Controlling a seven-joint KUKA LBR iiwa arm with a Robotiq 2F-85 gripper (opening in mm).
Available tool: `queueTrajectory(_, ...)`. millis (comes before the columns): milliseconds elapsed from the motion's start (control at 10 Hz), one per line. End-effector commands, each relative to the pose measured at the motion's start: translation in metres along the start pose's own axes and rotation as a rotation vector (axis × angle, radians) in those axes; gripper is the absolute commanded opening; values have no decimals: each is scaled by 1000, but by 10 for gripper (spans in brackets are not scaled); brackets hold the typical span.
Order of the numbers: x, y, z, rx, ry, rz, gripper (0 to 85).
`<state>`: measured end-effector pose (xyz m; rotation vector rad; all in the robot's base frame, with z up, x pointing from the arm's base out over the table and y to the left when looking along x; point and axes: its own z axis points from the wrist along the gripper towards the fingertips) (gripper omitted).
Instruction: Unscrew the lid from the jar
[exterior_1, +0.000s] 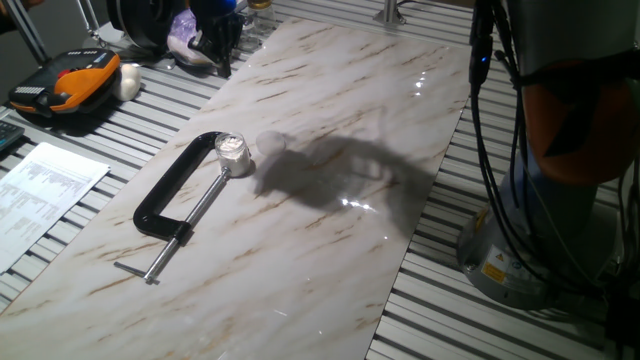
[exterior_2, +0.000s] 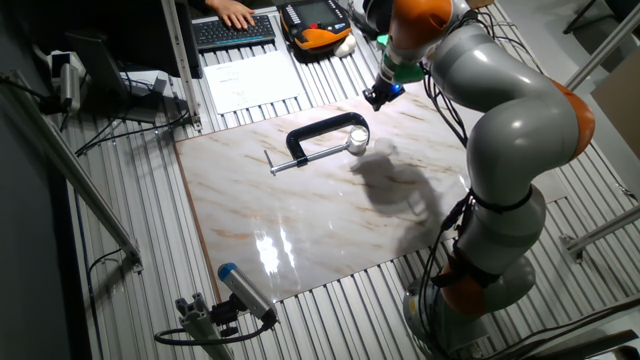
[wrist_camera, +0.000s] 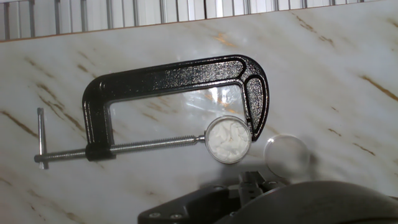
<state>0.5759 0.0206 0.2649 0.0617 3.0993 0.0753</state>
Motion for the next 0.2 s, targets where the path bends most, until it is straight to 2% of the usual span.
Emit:
queueTrajectory(0,0,0,0,2,0,0,0)
queueTrajectory(100,0,0,0,3,0,0,0)
